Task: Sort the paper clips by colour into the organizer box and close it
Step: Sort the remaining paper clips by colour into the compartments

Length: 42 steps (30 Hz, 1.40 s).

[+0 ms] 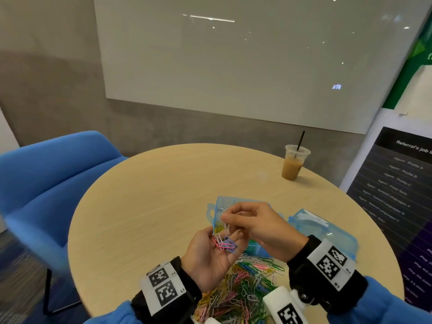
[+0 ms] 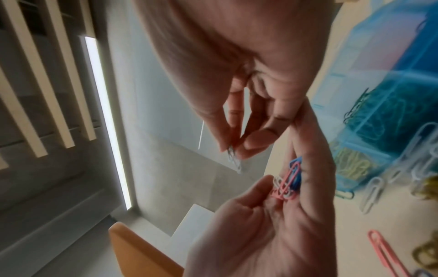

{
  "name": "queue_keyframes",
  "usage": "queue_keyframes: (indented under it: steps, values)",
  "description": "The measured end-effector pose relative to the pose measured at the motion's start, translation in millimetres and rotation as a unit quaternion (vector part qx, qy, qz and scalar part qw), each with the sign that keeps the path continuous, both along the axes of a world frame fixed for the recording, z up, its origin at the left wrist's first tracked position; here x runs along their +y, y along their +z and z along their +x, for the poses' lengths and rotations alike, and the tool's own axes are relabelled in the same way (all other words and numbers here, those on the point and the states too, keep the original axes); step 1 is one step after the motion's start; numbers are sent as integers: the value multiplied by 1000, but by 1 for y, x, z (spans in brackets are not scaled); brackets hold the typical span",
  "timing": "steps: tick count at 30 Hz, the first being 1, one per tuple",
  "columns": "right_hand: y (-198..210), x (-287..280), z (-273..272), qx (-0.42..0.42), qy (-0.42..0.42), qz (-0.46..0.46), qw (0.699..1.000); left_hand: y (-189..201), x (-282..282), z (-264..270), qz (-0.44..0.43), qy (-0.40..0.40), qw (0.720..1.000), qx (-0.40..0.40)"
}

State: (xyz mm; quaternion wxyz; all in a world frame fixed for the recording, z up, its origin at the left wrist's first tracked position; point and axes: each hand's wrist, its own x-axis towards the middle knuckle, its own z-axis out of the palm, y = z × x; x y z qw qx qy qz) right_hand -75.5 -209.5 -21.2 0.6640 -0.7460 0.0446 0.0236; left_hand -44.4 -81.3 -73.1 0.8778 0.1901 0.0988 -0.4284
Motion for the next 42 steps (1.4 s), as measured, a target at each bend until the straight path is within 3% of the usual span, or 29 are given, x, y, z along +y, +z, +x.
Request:
queue_keyframes:
  steps: [6, 10, 13, 18, 23, 28, 35, 39, 42]
  values:
    - [-10, -13, 12, 54, -47, 90, 993, -1, -2, 0, 18, -3, 1000, 7]
    - [-19, -26, 29, -10, -157, 154, 975, -2, -1, 3, 60, -1, 998, -9]
    - [-28, -36, 38, -59, -174, 75, 980, 0, 0, 3, 75, 7, 997, -10]
    - [-32, -45, 37, -52, -138, -151, 977, 2, 3, 3, 93, -1, 995, -28]
    - [-16, -39, 24, -104, -84, -232, 963, -1, 2, 4, 94, -4, 995, -33]
    - [-12, -19, 9, -153, 3, -380, 912, -1, 2, 2, 67, -17, 996, -49]
    - [-15, -4, 4, -158, 69, -413, 894, -1, 3, 1, 32, -34, 997, -53]
    - [-9, -6, 7, -111, 117, -387, 908, -2, 2, 0, 37, -37, 997, -51]
    - [-6, -13, 15, -105, 87, -288, 948, -2, 2, 1, 46, -47, 997, -46]
